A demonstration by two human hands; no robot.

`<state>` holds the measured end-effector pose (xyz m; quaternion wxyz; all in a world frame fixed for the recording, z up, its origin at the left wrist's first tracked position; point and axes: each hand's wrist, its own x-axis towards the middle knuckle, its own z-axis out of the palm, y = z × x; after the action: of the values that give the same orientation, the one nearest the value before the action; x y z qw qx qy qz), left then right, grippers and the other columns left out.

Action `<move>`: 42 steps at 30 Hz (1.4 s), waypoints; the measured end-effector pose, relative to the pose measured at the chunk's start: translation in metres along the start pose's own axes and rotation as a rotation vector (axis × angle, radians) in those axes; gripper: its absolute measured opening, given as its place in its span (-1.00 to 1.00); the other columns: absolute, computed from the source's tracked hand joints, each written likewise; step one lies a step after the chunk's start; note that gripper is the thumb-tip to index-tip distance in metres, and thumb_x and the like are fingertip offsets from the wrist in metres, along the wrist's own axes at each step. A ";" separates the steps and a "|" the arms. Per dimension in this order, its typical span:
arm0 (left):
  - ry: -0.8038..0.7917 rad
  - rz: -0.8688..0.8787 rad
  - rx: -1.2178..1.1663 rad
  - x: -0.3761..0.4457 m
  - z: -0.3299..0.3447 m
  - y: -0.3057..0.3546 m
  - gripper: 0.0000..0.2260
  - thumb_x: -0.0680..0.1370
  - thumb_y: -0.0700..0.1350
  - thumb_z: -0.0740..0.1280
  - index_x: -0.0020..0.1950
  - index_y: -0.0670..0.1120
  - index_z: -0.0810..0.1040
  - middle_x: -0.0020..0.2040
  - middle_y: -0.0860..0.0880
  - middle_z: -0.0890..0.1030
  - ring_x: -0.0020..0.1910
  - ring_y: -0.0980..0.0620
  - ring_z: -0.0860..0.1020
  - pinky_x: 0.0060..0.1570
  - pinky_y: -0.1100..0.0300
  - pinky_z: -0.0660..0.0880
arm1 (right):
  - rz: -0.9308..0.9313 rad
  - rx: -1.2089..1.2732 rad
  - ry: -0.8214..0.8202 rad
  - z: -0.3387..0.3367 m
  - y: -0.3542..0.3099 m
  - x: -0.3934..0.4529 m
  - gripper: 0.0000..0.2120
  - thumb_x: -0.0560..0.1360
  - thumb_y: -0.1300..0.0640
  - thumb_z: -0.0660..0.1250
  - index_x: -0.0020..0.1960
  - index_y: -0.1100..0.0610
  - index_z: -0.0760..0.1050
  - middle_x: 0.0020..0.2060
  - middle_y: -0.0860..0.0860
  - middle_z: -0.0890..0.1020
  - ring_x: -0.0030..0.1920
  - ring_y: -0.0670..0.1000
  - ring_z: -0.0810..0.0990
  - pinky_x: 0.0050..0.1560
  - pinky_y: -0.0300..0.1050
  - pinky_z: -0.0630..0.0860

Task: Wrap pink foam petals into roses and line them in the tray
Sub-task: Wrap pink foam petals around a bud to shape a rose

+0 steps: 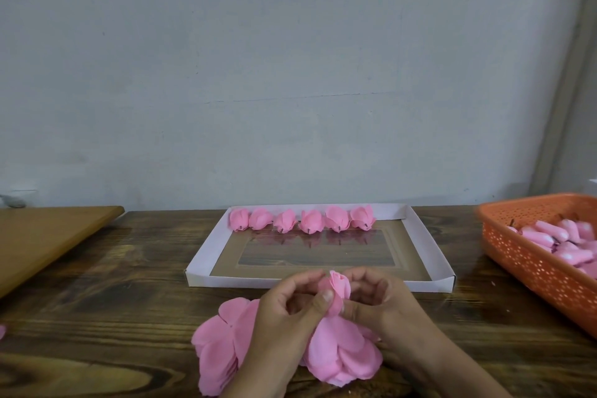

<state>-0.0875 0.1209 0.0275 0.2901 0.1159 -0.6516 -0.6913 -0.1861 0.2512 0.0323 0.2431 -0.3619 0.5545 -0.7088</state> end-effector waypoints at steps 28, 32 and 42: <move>-0.002 0.045 -0.052 -0.002 0.003 -0.002 -0.75 0.50 -0.05 0.38 -0.12 -0.23 0.72 -0.10 -0.19 0.74 -0.07 0.00 0.69 -0.06 0.22 0.58 | 0.024 -0.015 -0.065 0.003 -0.001 0.000 -0.66 0.29 0.10 0.61 0.05 0.04 0.69 -0.03 0.13 0.73 -0.02 0.04 0.71 -0.04 -0.15 0.60; 0.011 0.041 -0.091 -0.003 0.005 0.001 -0.76 0.49 -0.07 0.39 -0.19 -0.23 0.72 -0.16 -0.23 0.73 -0.12 -0.01 0.69 -0.11 0.22 0.59 | 0.027 -0.075 -0.056 0.004 -0.001 -0.001 -0.62 0.25 -0.03 0.65 0.02 0.00 0.68 -0.06 0.10 0.74 -0.05 0.04 0.71 -0.05 -0.14 0.61; 0.086 0.044 -0.118 -0.003 0.008 -0.005 -0.71 0.42 -0.10 0.45 -0.15 -0.36 0.67 -0.17 -0.31 0.70 -0.12 -0.16 0.67 0.01 -0.06 0.59 | -0.029 -0.129 -0.064 0.009 -0.004 -0.003 -0.69 0.28 -0.04 0.63 -0.03 0.04 0.69 -0.12 0.09 0.74 -0.11 0.02 0.71 -0.09 -0.18 0.60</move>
<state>-0.0906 0.1286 0.0230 0.3392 0.1138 -0.5991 -0.7163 -0.1772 0.2490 0.0364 0.2266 -0.4074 0.5856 -0.6632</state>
